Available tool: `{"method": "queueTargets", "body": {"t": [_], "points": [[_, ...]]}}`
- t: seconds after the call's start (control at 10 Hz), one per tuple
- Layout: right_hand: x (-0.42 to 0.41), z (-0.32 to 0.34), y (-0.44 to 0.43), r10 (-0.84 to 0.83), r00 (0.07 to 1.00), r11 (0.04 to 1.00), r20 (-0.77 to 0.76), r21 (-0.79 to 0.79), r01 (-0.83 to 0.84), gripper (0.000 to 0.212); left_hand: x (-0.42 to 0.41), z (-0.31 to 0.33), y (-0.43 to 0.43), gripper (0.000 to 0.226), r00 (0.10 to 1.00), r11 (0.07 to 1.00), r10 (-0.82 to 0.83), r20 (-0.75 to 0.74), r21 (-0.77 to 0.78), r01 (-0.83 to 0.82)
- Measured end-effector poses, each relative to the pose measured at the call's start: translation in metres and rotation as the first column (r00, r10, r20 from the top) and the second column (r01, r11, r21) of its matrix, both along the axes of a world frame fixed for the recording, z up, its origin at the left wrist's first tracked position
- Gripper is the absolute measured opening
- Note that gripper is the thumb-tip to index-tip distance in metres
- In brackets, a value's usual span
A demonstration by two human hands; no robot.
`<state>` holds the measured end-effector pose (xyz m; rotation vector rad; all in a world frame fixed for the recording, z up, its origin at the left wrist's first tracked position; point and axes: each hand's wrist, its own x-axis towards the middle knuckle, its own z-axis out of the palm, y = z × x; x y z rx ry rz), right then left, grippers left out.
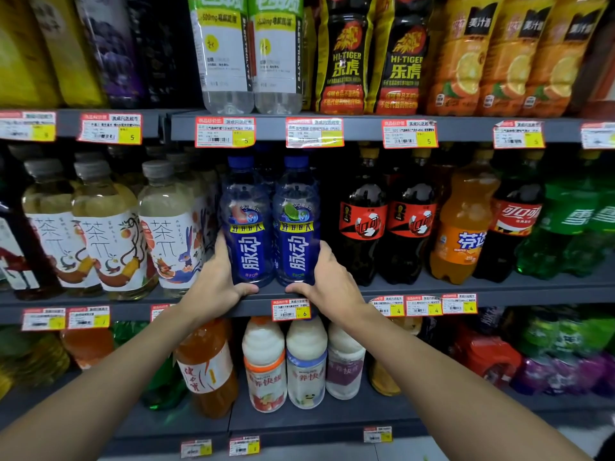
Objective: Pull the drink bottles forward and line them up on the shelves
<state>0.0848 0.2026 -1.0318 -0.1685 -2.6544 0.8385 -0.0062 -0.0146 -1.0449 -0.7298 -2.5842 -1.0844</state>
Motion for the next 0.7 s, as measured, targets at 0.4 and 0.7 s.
{"method": "queueTargets", "body": {"t": [0.4, 0.7], "points": [[0.003, 0.0, 0.001, 0.006, 1.0, 0.999, -0.012, -0.043, -0.007, 0.099, -0.001, 0.003, -0.001, 0.13, 0.999, 0.999, 0.02, 0.028, -0.048, -0.018], [0.01, 0.001, 0.009, -0.017, 0.996, 0.999, -0.089, 0.039, 0.021, 0.093, 0.039, 0.003, -0.001, 0.093, 0.974, 0.978, 0.178, -0.143, 0.139, -0.158]]}}
